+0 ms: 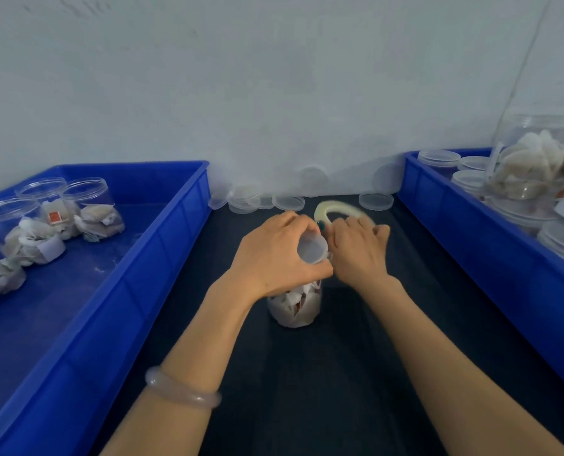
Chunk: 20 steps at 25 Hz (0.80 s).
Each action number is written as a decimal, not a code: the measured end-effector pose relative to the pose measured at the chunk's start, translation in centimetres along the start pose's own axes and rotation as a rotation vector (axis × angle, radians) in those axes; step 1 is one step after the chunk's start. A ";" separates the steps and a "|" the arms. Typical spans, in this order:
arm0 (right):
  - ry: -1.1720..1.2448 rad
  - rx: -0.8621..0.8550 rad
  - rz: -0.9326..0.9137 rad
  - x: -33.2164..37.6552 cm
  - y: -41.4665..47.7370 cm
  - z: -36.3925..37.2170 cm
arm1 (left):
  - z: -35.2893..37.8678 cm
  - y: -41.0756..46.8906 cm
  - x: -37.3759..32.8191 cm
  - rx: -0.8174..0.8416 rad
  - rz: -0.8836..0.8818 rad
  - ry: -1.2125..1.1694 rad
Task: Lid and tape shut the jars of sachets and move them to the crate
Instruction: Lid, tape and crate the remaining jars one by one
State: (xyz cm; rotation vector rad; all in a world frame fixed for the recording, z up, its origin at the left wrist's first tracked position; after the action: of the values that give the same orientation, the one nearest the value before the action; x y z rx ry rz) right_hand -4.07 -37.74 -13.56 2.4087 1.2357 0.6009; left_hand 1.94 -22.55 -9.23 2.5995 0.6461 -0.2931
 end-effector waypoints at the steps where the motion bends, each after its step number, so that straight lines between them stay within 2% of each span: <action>1: 0.004 0.039 -0.053 0.3 -0.5 0.1 | -0.1 0.1 -0.1 -0.002 -0.002 0.001; 4: -0.072 0.126 -0.155 -0.2 -2.1 0.7 | -0.1 0.1 -0.4 -0.009 -0.021 0.008; 9: -0.130 0.145 -0.156 -0.7 -4.8 1.7 | 0.0 0.9 -1.4 0.064 -0.132 0.021; 13: -0.085 0.209 -0.201 -0.8 -5.9 2.2 | 0.4 1.6 -2.5 0.038 -0.259 0.020; 16: 0.105 0.270 -0.197 -1.1 -5.9 1.8 | 0.5 2.3 -3.0 0.002 -0.333 0.038; 19: 0.480 0.470 -0.162 -1.2 -5.7 0.8 | 0.6 2.3 -2.6 -0.034 -0.377 0.025; 20: 0.528 0.530 -0.179 -1.0 -5.7 0.5 | 0.7 2.2 -2.3 -0.047 -0.393 -0.019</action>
State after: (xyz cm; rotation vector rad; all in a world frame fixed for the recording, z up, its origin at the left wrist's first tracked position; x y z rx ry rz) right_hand -8.14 -35.51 -17.02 2.5873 2.0218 0.9998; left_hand 0.97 -25.50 -8.38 2.4064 1.1421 -0.4161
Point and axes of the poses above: each hand's wrist, its own y-axis towards the middle knuckle, its own z-axis out of the palm, x = y × z, the point moved 1 cm from there along y, towards the middle knuckle, and after that the axes turned 2 degrees about -x, right-handed, at the moved point
